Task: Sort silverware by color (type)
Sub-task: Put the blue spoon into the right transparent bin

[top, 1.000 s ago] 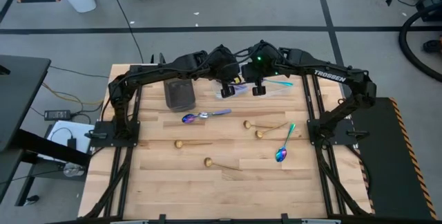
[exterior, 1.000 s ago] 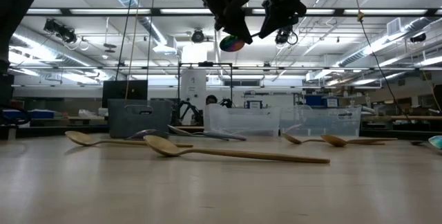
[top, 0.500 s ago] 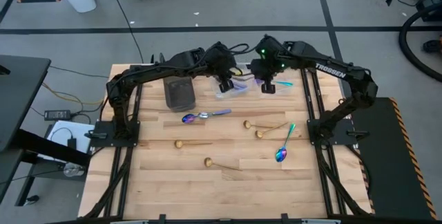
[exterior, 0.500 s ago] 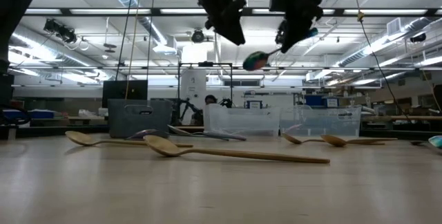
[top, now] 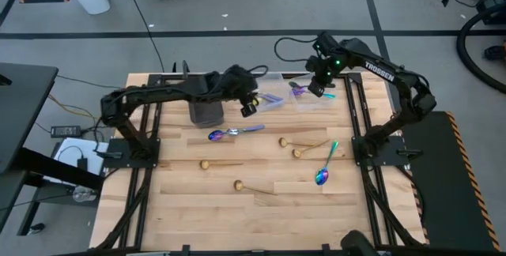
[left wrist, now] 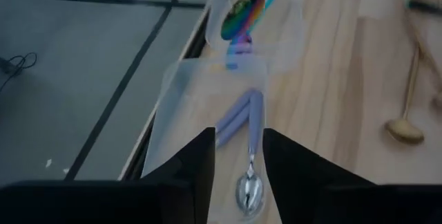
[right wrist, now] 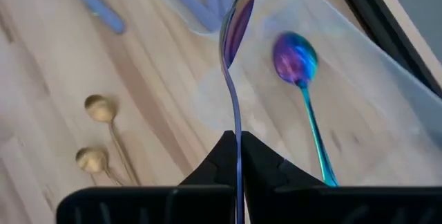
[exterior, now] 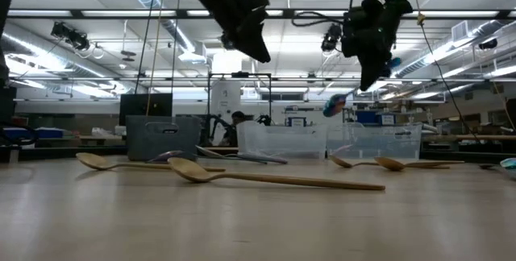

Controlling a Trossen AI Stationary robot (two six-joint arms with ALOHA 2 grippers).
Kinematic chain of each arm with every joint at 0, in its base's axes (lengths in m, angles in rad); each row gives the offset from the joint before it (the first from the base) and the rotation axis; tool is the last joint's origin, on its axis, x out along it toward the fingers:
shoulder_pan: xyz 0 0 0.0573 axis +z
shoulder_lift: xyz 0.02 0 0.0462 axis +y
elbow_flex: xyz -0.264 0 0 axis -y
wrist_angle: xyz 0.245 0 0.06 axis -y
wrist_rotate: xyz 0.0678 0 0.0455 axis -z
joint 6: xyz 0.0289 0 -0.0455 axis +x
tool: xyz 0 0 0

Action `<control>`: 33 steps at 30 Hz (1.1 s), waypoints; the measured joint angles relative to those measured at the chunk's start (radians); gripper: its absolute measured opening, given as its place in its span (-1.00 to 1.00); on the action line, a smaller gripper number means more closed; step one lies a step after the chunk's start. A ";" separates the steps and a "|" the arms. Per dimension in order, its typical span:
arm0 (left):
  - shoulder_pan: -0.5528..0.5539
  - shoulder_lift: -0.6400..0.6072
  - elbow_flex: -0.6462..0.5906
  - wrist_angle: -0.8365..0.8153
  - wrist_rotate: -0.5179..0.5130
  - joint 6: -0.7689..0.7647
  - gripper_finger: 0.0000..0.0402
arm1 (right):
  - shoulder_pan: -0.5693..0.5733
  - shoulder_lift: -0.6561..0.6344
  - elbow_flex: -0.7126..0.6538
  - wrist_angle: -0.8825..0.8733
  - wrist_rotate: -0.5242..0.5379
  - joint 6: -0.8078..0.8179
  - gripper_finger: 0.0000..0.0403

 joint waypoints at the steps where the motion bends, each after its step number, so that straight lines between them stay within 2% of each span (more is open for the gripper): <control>1: 0.003 -0.025 -0.036 0.027 0.000 -0.014 -0.37 | -0.015 0.000 -0.008 -0.001 -0.001 0.010 -0.93; 5: 0.018 -0.102 -0.143 0.101 0.011 -0.070 -0.37 | -0.065 0.016 -0.045 0.018 -0.013 0.014 -0.93; 9: 0.026 -0.173 -0.231 0.181 0.065 -0.094 -0.38 | -0.094 0.089 -0.055 0.019 -0.019 -0.015 -0.93; 15: 0.017 -0.268 -0.335 0.250 0.166 -0.139 -0.38 | -0.103 0.178 -0.054 0.031 -0.015 -0.182 -0.93; 18: 0.000 -0.315 -0.374 0.240 0.171 -0.176 -0.38 | -0.109 0.214 -0.054 0.031 -0.041 -0.281 -0.93; 21: -0.015 -0.348 -0.396 0.232 0.171 -0.211 -0.38 | -0.117 0.243 -0.053 0.051 -0.050 -0.310 -0.90; 26: -0.035 -0.367 -0.395 0.216 0.174 -0.253 -0.38 | -0.133 0.287 -0.053 0.080 -0.079 -0.332 -0.66; 29: -0.053 -0.366 -0.396 0.187 0.184 -0.297 -0.38 | -0.134 0.293 -0.053 0.087 0.007 -0.335 -0.43; 33: -0.079 -0.364 -0.396 0.153 0.251 -0.347 -0.38 | -0.132 0.274 -0.028 0.081 0.166 -0.277 -0.20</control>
